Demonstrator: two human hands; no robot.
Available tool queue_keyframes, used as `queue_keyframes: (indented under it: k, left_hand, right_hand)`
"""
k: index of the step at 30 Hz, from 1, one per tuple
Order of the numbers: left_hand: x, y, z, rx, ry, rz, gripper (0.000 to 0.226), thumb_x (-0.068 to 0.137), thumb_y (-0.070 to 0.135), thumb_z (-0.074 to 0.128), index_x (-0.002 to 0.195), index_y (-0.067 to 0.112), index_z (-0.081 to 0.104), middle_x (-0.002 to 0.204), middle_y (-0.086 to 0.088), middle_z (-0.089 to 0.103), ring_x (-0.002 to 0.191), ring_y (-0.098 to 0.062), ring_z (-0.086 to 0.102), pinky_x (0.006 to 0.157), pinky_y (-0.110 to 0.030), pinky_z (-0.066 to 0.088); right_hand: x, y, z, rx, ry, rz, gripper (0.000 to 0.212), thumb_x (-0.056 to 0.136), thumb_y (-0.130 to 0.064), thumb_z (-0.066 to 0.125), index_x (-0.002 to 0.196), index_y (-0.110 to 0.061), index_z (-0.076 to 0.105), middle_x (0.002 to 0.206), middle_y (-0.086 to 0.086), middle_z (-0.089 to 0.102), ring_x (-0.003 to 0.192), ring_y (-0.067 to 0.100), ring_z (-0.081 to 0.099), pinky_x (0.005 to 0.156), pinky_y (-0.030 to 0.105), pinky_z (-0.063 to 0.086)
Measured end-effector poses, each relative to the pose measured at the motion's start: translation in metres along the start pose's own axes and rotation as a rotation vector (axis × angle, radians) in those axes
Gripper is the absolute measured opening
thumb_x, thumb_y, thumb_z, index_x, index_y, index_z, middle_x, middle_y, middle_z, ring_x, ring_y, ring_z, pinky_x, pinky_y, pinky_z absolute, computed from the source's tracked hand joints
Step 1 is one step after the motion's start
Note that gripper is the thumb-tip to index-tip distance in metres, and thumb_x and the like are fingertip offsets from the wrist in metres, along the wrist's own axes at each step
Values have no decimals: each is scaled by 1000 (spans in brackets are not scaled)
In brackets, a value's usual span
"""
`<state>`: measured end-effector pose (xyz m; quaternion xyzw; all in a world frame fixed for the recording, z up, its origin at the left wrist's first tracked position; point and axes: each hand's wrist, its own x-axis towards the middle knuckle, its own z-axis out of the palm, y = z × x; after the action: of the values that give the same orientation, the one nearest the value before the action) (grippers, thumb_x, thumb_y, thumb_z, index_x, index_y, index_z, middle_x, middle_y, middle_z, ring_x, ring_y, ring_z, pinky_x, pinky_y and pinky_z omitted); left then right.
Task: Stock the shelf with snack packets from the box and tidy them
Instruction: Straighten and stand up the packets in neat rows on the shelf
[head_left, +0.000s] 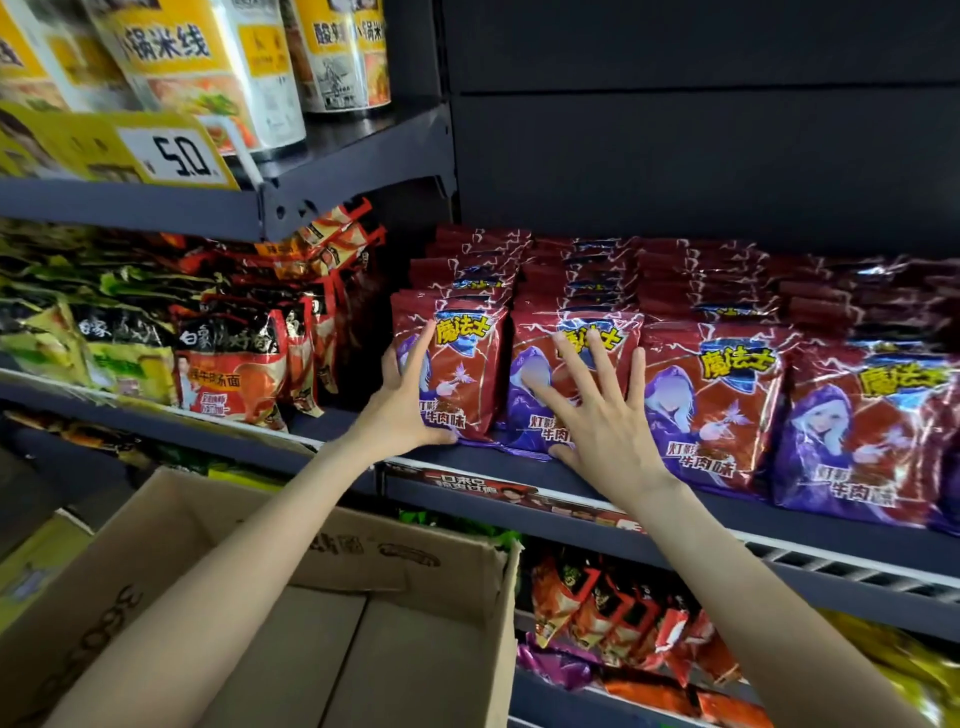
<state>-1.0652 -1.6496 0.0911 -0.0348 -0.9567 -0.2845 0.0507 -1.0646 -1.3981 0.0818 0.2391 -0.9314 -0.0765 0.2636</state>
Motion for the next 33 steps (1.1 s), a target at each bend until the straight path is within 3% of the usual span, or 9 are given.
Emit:
queue_keyframes:
  k: [3, 9, 14, 21, 24, 26, 29, 33]
  left_hand:
    - [4, -1, 1, -11, 56, 53, 127, 64, 24, 86, 138, 57, -11, 152, -7, -3, 123, -31, 48, 86, -31, 47]
    - [8, -9, 1, -57, 40, 92, 125, 64, 24, 87, 136, 61, -9, 153, -1, -1, 135, -26, 33, 93, -29, 40]
    - [7, -10, 3, -14, 54, 102, 124, 65, 26, 86, 139, 57, -9, 153, -3, 0, 126, -31, 45, 85, -27, 45]
    - [-1, -4, 1, 71, 37, 61, 124, 67, 33, 84, 140, 53, -15, 155, -8, -12, 111, -35, 58, 79, -33, 53]
    - [-6, 0, 3, 89, 116, 62, 123, 65, 34, 85, 142, 51, -10, 155, -5, -20, 137, -36, 30, 97, -43, 44]
    - [-12, 5, 7, 141, 236, 71, 119, 64, 39, 84, 146, 44, -1, 156, -8, -18, 143, -34, 9, 105, -47, 35]
    - [-19, 18, 12, 245, 369, 207, 105, 64, 49, 81, 147, 34, 18, 156, -13, -1, 141, -35, 10, 108, -50, 28]
    - [-15, 43, 29, 445, 311, 395, 106, 58, 65, 75, 145, 35, 24, 155, -10, 5, 142, -35, 6, 107, -63, 18]
  right_hand:
    - [2, 1, 1, 10, -18, -9, 99, 56, -48, 85, 142, -33, 36, 157, 15, 16, 143, 43, 10, 106, 69, 7]
    - [1, 0, 1, 27, -20, -6, 96, 60, -48, 82, 143, -34, 35, 158, 14, 15, 144, 41, 9, 107, 69, 9]
    - [1, 2, 1, 26, 1, -19, 97, 60, -46, 83, 140, -33, 29, 157, 15, 17, 143, 43, 11, 108, 68, 9]
    - [0, -4, -2, 13, -19, 22, 96, 58, -46, 85, 142, -34, 39, 157, 14, 17, 143, 42, 14, 110, 66, 12]
    - [-4, -3, -6, 35, -10, 28, 94, 60, -49, 83, 141, -33, 39, 157, 14, 17, 143, 41, 14, 110, 67, 12]
    - [-10, 0, -13, 60, 19, 69, 92, 63, -50, 80, 142, -33, 37, 157, 14, 17, 144, 39, 12, 111, 66, 10]
    - [-30, 12, -20, 83, 47, 191, 90, 68, -46, 79, 145, -33, 34, 157, 14, 15, 144, 39, 9, 109, 65, 4]
    - [-63, 41, -17, 145, -17, 473, 98, 66, -33, 84, 147, -34, 28, 157, 15, 9, 142, 45, 3, 105, 72, 15]
